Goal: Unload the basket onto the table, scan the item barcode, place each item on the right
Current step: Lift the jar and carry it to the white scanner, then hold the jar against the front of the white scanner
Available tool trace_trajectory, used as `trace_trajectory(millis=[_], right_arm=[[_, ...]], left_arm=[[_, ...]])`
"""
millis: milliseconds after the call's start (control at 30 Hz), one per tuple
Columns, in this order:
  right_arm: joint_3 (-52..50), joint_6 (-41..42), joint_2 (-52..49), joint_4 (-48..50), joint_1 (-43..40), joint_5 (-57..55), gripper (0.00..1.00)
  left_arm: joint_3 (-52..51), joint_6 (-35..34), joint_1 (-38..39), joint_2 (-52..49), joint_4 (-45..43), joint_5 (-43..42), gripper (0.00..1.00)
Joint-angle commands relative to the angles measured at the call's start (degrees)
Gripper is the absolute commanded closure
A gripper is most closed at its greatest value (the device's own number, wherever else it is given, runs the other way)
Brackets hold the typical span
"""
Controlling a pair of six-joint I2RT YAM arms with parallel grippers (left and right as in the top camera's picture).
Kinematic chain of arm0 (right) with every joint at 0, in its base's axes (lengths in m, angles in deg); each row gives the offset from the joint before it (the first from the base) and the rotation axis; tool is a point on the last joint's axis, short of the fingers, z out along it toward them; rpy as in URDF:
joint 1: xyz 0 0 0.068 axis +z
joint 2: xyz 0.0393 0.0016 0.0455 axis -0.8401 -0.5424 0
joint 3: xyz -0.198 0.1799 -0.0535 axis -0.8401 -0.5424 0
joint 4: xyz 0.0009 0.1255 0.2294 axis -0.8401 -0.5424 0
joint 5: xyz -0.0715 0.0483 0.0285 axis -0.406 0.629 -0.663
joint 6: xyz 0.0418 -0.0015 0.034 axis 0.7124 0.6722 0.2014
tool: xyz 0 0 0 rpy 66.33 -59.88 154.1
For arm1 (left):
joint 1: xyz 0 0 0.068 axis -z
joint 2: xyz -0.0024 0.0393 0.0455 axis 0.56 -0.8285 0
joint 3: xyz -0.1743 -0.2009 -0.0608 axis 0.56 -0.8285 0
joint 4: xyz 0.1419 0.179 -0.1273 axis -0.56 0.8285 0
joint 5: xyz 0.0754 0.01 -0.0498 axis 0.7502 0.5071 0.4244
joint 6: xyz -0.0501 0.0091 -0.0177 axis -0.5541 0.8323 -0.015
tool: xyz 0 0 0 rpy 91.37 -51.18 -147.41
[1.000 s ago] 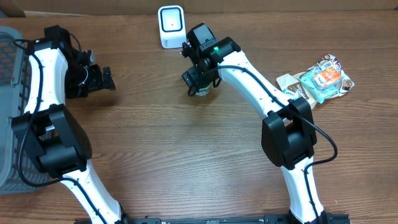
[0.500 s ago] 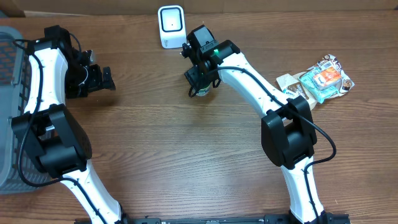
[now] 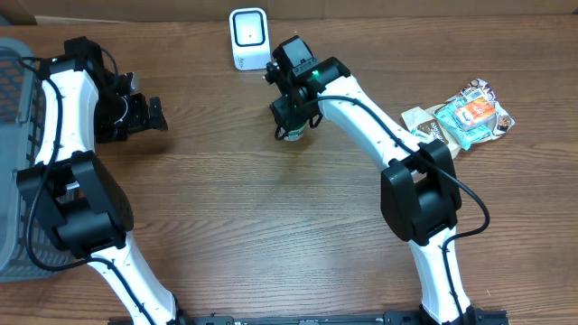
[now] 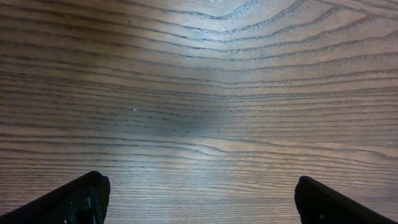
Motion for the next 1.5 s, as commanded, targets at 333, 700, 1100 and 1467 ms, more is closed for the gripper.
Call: trace_trajectory(millis=[333,700,1100,1467], right_arm=[[4.3,5.7,14.8,-1.0,-4.1,37.8,0.51],[4.3,24.1,17.6,5.9,-10.9,62.5,0.51],[4.3,24.6,17.6,7.5,-11.3,65.7,0.52],[4.3,21.2,17.6,8.0,-10.0,44.0,0.55]], left_arm=[[0.5,0.1,0.1,0.8,0.0,0.0,0.0],[0.5,0.1,0.1,0.8,0.0,0.0,0.0],[0.5,0.1,0.1,0.8,0.0,0.0,0.0],[0.5,0.1,0.1,0.8,0.0,0.0,0.0]])
